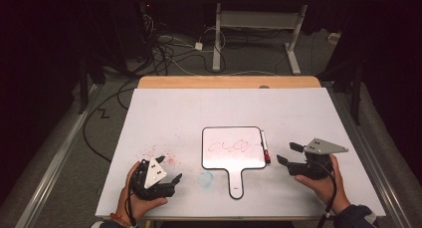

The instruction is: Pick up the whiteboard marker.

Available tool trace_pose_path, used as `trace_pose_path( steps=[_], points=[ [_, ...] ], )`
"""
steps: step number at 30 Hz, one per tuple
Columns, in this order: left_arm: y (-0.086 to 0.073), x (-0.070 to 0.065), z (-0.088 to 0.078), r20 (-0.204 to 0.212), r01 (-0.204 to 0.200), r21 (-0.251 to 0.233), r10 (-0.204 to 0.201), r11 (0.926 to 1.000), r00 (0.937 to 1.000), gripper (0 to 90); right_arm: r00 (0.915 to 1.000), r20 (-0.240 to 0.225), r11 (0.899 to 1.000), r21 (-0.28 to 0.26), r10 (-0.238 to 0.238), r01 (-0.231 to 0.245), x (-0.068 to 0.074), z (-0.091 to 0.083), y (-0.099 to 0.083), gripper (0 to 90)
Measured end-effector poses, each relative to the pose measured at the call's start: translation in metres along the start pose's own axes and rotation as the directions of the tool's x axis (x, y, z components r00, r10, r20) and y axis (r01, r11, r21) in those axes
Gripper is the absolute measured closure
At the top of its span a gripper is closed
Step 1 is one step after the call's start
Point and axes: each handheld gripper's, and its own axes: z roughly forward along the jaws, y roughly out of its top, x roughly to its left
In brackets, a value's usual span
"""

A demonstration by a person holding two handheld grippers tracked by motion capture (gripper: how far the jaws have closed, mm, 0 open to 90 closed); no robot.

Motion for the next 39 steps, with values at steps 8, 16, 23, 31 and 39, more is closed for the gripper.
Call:
trace_pose_path(
  steps=[8, 16, 23, 31, 39],
  points=[
    [-0.001, -0.002, 0.004, 0.001, -0.025, 0.03, 0.025, 0.9992, 0.9997, 20.6, 0.9914, -0.051, 0.984, 0.137, 0.121, -0.113, -0.018, 0.04, 0.028, 39.7],
    [-0.002, -0.003, 0.005, 0.023, -0.024, 0.047, 0.023, 0.9986, 0.9995, 20.7, 0.9726, -0.09, 0.945, 0.269, 0.214, -0.183, -0.027, 0.077, 0.04, 44.7],
    [-0.004, -0.006, 0.002, 0.02, -0.035, 0.057, 0.034, 0.9977, 0.9992, 20.7, 0.9596, -0.042, 0.92, 0.299, 0.278, -0.254, -0.038, 0.101, 0.04, 46.7],
    [-0.006, -0.005, -0.002, 0.013, -0.043, 0.059, 0.042, 0.9973, 0.999, 20.7, 0.9663, -0.083, 0.922, 0.329, 0.244, -0.204, -0.025, 0.083, 0.036, 52.4],
    [-0.004, -0.007, 0.0, 0.026, -0.042, 0.064, 0.041, 0.9971, 0.9988, 20.7, 0.968, -0.083, 0.911, 0.364, 0.237, -0.191, -0.021, 0.08, 0.027, 65.6]
  ],
)
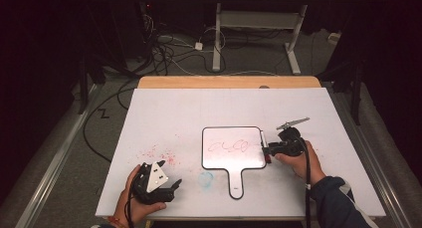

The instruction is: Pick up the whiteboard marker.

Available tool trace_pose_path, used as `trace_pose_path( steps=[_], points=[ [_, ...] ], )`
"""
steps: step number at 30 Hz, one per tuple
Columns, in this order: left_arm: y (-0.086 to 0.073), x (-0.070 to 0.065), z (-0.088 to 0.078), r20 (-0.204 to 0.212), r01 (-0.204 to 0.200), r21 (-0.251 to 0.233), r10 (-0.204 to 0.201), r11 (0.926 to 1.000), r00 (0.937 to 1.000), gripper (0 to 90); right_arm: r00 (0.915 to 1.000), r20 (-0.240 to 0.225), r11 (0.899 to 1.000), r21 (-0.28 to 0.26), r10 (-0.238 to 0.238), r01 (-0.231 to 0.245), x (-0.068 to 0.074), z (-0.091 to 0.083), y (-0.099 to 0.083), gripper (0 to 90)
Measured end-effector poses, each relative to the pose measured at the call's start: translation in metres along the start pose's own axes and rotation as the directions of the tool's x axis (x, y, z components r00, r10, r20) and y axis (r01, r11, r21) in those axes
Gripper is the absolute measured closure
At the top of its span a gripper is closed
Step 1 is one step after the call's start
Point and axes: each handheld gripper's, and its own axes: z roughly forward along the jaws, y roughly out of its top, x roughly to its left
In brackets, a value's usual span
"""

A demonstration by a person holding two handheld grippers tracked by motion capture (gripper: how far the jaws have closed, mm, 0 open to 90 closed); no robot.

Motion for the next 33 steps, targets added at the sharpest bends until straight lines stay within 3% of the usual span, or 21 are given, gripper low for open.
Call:
trace_pose_path(
  steps=[2, 4, 7, 10, 14, 19, 22, 23, 24, 28, 29, 31, 32, 33],
  points=[
    [0.001, 0.0, 0.002, 0.006, -0.005, 0.011, 0.005, 0.9999, 1.0, 20.7, 0.9996, -0.028, 1.0, -0.005, -0.007, 0.007, 0.001, 0.001, 0.001, 77.5],
    [0.001, 0.0, 0.003, 0.01, -0.007, 0.014, 0.007, 0.9999, 0.9999, 20.7, 0.9988, -0.049, 1.0, -0.002, -0.006, 0.006, 0.003, 0.003, 0.0, 80.8],
    [0.003, -0.001, 0.003, 0.007, -0.021, 0.008, 0.021, 0.9998, 0.9998, 20.7, 0.9987, -0.035, 0.999, 0.004, -0.037, 0.037, 0.006, 0.003, 0.002, 81.9],
    [0.003, -0.001, 0.004, 0.014, -0.009, 0.014, 0.008, 0.9999, 0.9999, 20.7, 0.9979, -0.038, 0.999, 0.003, -0.053, 0.053, 0.006, 0.003, 0.002, 82.0],
    [0.005, -0.001, 0.004, 0.018, 0.012, 0.005, -0.012, 0.9999, 0.9998, 20.7, 0.9961, -0.021, 0.996, -0.036, -0.085, 0.084, 0.011, -0.004, 0.003, 82.2],
    [0.015, 0.002, 0.005, 0.041, 0.05, -0.027, -0.049, 0.9984, 0.998, 22.5, 0.9897, -0.041, 0.986, -0.105, -0.137, 0.133, 0.023, -0.015, 0.004, 82.1],
    [0.027, 0.007, 0.007, 0.076, 0.125, -0.071, -0.12, 0.9895, 0.9899, 23.2, 0.9845, -0.054, 0.976, -0.149, -0.167, 0.157, 0.032, -0.021, 0.005, 82.2],
    [0.027, 0.007, 0.007, 0.076, 0.125, -0.071, -0.12, 0.9895, 0.9899, 23.9, 0.9823, -0.054, 0.972, -0.162, -0.179, 0.168, 0.035, -0.022, 0.006, 82.2],
    [0.034, 0.01, 0.008, 0.109, 0.167, -0.099, -0.156, 0.981, 0.9817, 24.6, 0.9793, -0.067, 0.968, -0.18, -0.191, 0.176, 0.039, -0.024, 0.006, 82.2],
    [0.044, 0.012, 0.012, 0.142, 0.206, -0.121, -0.189, 0.971, 0.9717, 27.2, 0.9701, -0.082, 0.949, -0.243, -0.228, 0.203, 0.051, -0.028, 0.007, 82.2],
    [0.051, 0.012, 0.016, 0.172, 0.228, -0.13, -0.205, 0.9649, 0.9636, 27.7, 0.969, -0.075, 0.944, -0.254, -0.235, 0.21, 0.054, -0.029, 0.007, 82.2],
    [0.06, 0.011, 0.021, 0.208, 0.251, -0.141, -0.219, 0.9577, 0.9534, 29.4, 0.9602, -0.103, 0.927, -0.304, -0.26, 0.218, 0.06, -0.031, 0.007, 82.2],
    [0.06, 0.011, 0.021, 0.208, 0.251, -0.141, -0.219, 0.9577, 0.9534, 30.5, 0.9592, -0.101, 0.924, -0.312, -0.264, 0.222, 0.063, -0.032, 0.007, 82.2],
    [0.065, 0.01, 0.023, 0.224, 0.26, -0.148, -0.224, 0.9543, 0.9485, 31.1, 0.956, -0.104, 0.918, -0.326, -0.274, 0.228, 0.066, -0.033, 0.007, 82.2]
  ],
)
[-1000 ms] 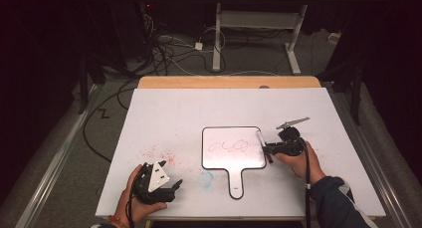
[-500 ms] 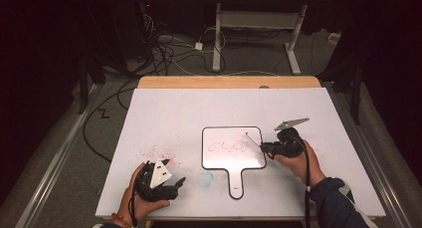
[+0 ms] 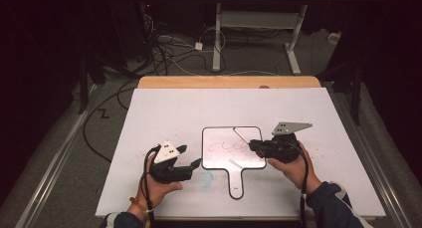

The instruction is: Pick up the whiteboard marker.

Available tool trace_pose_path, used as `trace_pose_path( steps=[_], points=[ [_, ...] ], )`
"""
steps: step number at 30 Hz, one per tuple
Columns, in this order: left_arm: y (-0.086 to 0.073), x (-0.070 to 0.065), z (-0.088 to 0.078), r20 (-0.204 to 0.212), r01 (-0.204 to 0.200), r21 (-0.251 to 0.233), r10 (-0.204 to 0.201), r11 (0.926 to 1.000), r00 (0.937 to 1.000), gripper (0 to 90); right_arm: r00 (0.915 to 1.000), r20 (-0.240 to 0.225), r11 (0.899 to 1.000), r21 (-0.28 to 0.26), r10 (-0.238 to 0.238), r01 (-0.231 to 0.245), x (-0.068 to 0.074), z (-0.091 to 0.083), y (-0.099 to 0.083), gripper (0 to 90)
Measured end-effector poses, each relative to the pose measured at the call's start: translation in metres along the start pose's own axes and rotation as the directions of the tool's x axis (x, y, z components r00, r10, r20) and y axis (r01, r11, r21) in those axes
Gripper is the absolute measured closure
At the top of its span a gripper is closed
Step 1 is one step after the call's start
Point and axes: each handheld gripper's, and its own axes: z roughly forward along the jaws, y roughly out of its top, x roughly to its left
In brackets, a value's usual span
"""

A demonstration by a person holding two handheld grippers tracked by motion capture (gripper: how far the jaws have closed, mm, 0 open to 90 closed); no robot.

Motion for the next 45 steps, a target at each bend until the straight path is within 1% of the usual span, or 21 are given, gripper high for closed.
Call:
trace_pose_path(
  steps=[2, 4, 5, 8, 9, 14, 15, 17, 21, 29, 30, 31, 32, 34, 35, 36, 39, 40, 41, 44, 45],
  points=[
    [0.013, -0.006, 0.012, 0.064, 0.028, -0.024, -0.026, 0.9993, 0.9976, 33.1, 0.9994, -0.027, 0.999, -0.037, -0.022, 0.021, 0.006, 0.0, 0.002, 82.2],
    [0.016, -0.008, 0.016, 0.083, 0.037, -0.03, -0.035, 0.9989, 0.9959, 34.9, 0.9985, -0.042, 0.997, -0.063, -0.037, 0.034, 0.011, 0.001, 0.003, 82.2],
    [0.023, -0.012, 0.027, 0.14, 0.074, -0.048, -0.067, 0.9961, 0.9879, 36.7, 0.9972, -0.057, 0.996, -0.081, -0.049, 0.044, 0.014, 0.001, 0.003, 82.2],
    [0.033, -0.018, 0.041, 0.19, 0.092, -0.064, -0.078, 0.9937, 0.9787, 39.4, 0.9955, -0.074, 0.994, -0.093, -0.059, 0.052, 0.02, 0.003, 0.003, 82.2],
    [0.036, -0.024, 0.048, 0.215, 0.17, -0.103, -0.145, 0.98, 0.9659, 40.1, 0.9955, -0.073, 0.994, -0.096, -0.061, 0.054, 0.022, 0.004, 0.003, 82.2],
    [0.046, -0.026, 0.056, 0.257, 0.155, -0.102, -0.124, 0.9826, 0.9584, 46.4, 0.9897, -0.104, 0.991, -0.102, -0.099, 0.088, 0.028, 0.006, 0.002, 82.2],
    [0.048, -0.026, 0.057, 0.279, 0.163, -0.111, -0.127, 0.9803, 0.9519, 50.0, 0.99, -0.101, 0.991, -0.102, -0.098, 0.087, 0.029, 0.007, 0.001, 82.1],
    [0.051, -0.027, 0.058, 0.282, 0.151, -0.125, -0.11, 0.9806, 0.953, 57.5, 0.9896, -0.103, 0.991, -0.1, -0.1, 0.09, 0.029, 0.007, 0.001, 82.1],
    [0.052, -0.031, 0.06, 0.309, 0.134, -0.133, -0.087, 0.9821, 0.947, 66.5, 0.9897, -0.096, 0.99, -0.103, -0.106, 0.096, 0.03, 0.007, 0.0, 82.1],
    [0.055, -0.038, 0.059, 0.315, 0.078, -0.168, -0.022, 0.9826, 0.9488, 77.9, 0.9896, -0.08, 0.989, -0.097, -0.12, 0.112, 0.035, 0.01, 0.0, 81.4],
    [0.055, -0.039, 0.057, 0.3, 0.052, -0.172, 0.002, 0.9837, 0.9538, 78.5, 0.9896, -0.076, 0.989, -0.097, -0.123, 0.115, 0.035, 0.01, 0.0, 81.2],
    [0.055, -0.039, 0.057, 0.3, 0.052, -0.172, 0.002, 0.9837, 0.9538, 78.6, 0.99, -0.076, 0.989, -0.094, -0.119, 0.112, 0.036, 0.01, -0.001, 80.2],
    [0.056, -0.039, 0.055, 0.281, 0.038, -0.177, 0.014, 0.9836, 0.9595, 78.6, 0.9901, -0.069, 0.989, -0.09, -0.122, 0.116, 0.036, 0.011, -0.001, 74.6],
    [0.057, -0.039, 0.054, 0.273, 0.033, -0.179, 0.018, 0.9833, 0.9619, 78.6, 0.9917, -0.063, 0.99, -0.092, -0.112, 0.106, 0.035, 0.01, -0.003, 71.5],
    [0.057, -0.037, 0.051, 0.246, 0.013, -0.184, 0.033, 0.9829, 0.9687, 78.6, 0.9917, -0.065, 0.99, -0.099, -0.111, 0.104, 0.034, 0.009, -0.004, 68.2],
    [0.057, -0.037, 0.051, 0.246, 0.013, -0.184, 0.033, 0.9829, 0.9687, 78.7, 0.9922, -0.042, 0.989, -0.096, -0.118, 0.113, 0.034, 0.007, -0.005, 62.9],
    [0.055, -0.032, 0.049, 0.186, -0.033, -0.178, 0.066, 0.9835, 0.9802, 78.7, 0.9909, -0.021, 0.985, -0.109, -0.133, 0.13, 0.031, -0.002, -0.009, 57.1],
    [0.054, -0.031, 0.049, 0.174, -0.043, -0.174, 0.073, 0.9837, 0.982, 78.6, 0.9902, 0.012, 0.984, -0.109, -0.139, 0.139, 0.031, -0.006, -0.011, 53.7],
    [0.054, -0.031, 0.049, 0.174, -0.043, -0.174, 0.073, 0.9837, 0.982, 78.6, 0.9902, 0.012, 0.984, -0.109, -0.139, 0.139, 0.031, -0.006, -0.011, 53.7],
    [0.053, -0.027, 0.051, 0.147, -0.07, -0.16, 0.094, 0.9846, 0.9847, 78.6, 0.9792, 0.11, 0.978, -0.106, -0.17, 0.182, 0.026, -0.022, -0.024, 45.8],
    [0.052, -0.026, 0.051, 0.143, -0.079, -0.157, 0.101, 0.9845, 0.9845, 78.6, 0.9775, 0.121, 0.977, -0.108, -0.173, 0.186, 0.024, -0.025, -0.028, 44.9]
  ],
)
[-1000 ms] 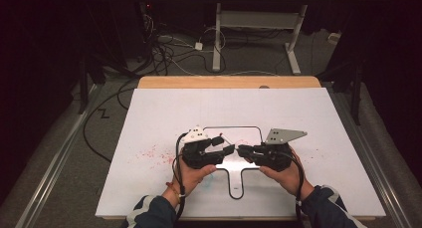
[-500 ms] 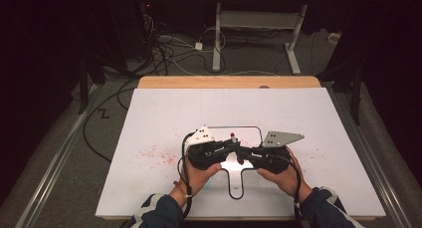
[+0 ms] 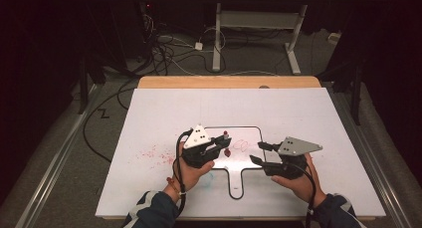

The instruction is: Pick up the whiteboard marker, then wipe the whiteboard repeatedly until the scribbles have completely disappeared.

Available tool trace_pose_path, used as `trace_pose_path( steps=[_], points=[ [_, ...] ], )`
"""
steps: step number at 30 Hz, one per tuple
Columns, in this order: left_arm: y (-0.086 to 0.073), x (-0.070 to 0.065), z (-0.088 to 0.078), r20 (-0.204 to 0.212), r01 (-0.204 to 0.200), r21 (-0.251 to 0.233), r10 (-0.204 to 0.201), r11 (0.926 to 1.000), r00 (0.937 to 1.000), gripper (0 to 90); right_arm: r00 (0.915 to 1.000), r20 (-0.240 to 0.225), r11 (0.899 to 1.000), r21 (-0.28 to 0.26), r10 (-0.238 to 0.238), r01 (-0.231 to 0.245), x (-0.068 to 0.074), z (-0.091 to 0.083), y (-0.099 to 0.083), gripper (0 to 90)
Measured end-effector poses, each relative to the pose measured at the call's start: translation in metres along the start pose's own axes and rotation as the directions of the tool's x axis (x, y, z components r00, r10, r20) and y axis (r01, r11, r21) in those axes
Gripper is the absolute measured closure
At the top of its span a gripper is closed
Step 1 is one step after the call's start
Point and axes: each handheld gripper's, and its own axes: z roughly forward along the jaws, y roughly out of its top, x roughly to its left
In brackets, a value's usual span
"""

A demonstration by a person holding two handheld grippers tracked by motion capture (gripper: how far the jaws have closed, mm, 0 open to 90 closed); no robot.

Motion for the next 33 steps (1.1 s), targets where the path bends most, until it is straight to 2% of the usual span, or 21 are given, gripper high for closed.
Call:
trace_pose_path(
  steps=[2, 3, 5, 6, 7, 8, 9, 11, 12, 13, 15, 18, 19, 21, 25, 33],
  points=[
    [0.0, 0.002, 0.002, -0.007, -0.023, 0.017, 0.024, 0.9996, 0.9997, 78.6, 0.9999, 0.013, 1.0, -0.002, 0.0, 0.0, -0.002, -0.004, -0.004, 44.2],
    [0.0, 0.003, 0.002, -0.01, -0.033, 0.024, 0.033, 0.9992, 0.9994, 78.6, 0.9986, 0.053, 1.0, -0.008, 0.009, -0.008, -0.006, -0.011, -0.012, 41.4],
    [0.0, 0.005, 0.004, -0.015, -0.049, 0.037, 0.049, 0.9981, 0.9987, 78.6, 0.9978, 0.066, 1.0, -0.014, 0.011, -0.01, -0.008, -0.014, -0.015, 40.7],
    [0.0, 0.007, 0.005, -0.016, -0.049, 0.037, 0.05, 0.9981, 0.9986, 78.6, 0.9943, 0.105, 1.0, -0.028, 0.017, -0.014, -0.012, -0.021, -0.021, 38.1],
    [-0.001, 0.005, 0.009, -0.014, 0.014, 0.005, -0.014, 0.9999, 0.9998, 78.6, 0.9924, 0.122, 0.999, -0.031, 0.015, -0.011, -0.013, -0.024, -0.023, 37.0],
    [-0.001, 0.005, 0.009, -0.014, 0.014, 0.005, -0.014, 0.9999, 0.9998, 78.6, 0.9902, 0.139, 1.0, -0.029, 0.003, 0.001, -0.015, -0.028, -0.026, 36.7],
    [-0.002, 0.008, 0.01, 0.002, 0.009, 0.023, -0.009, 0.9997, 1.0, 78.6, 0.9872, 0.159, 1.0, -0.025, -0.008, 0.012, -0.015, -0.03, -0.028, 36.5],
    [-0.002, 0.01, 0.01, -0.004, -0.003, 0.031, 0.003, 0.9995, 1.0, 78.6, 0.9803, 0.197, 1.0, -0.014, -0.018, 0.021, -0.016, -0.035, -0.033, 35.5],
    [-0.002, 0.015, 0.009, -0.013, -0.06, 0.066, 0.061, 0.996, 0.998, 78.6, 0.9784, 0.206, 1.0, -0.007, -0.021, 0.023, -0.017, -0.038, -0.036, 35.5],
    [-0.002, 0.015, 0.009, -0.013, -0.06, 0.066, 0.061, 0.996, 0.998, 78.6, 0.9766, 0.214, 1.0, 0.001, -0.022, 0.023, -0.017, -0.041, -0.039, 35.3],
    [-0.002, 0.017, 0.009, -0.02, -0.079, 0.069, 0.081, 0.9945, 0.9965, 78.6, 0.9749, 0.222, 1.0, 0.012, -0.018, 0.016, -0.018, -0.046, -0.045, 34.2],
    [-0.002, 0.019, 0.01, -0.02, -0.086, 0.072, 0.088, 0.9936, 0.9959, 78.6, 0.972, 0.234, 1.0, 0.026, -0.015, 0.009, -0.02, -0.05, -0.05, 34.1],
    [-0.002, 0.02, 0.011, -0.02, -0.091, 0.074, 0.093, 0.9931, 0.9955, 78.6, 0.9705, 0.241, 0.999, 0.031, 0.004, -0.012, -0.022, -0.053, -0.055, 33.4],
    [-0.003, 0.021, 0.013, -0.018, -0.101, 0.076, 0.103, 0.9919, 0.9945, 78.6, 0.9655, 0.26, 0.999, 0.028, 0.014, -0.022, -0.024, -0.056, -0.057, 33.7],
    [-0.004, 0.025, 0.019, -0.016, -0.107, 0.082, 0.109, 0.9909, 0.994, 78.6, 0.9637, 0.266, 0.999, 0.02, 0.024, -0.03, -0.024, -0.058, -0.058, 33.7],
    [-0.015, 0.035, 0.032, -0.024, -0.092, 0.104, 0.095, 0.9903, 0.9952, 78.6, 0.9685, 0.249, 0.999, 0.028, 0.016, -0.023, -0.023, -0.053, -0.059, 33.7]
  ],
)
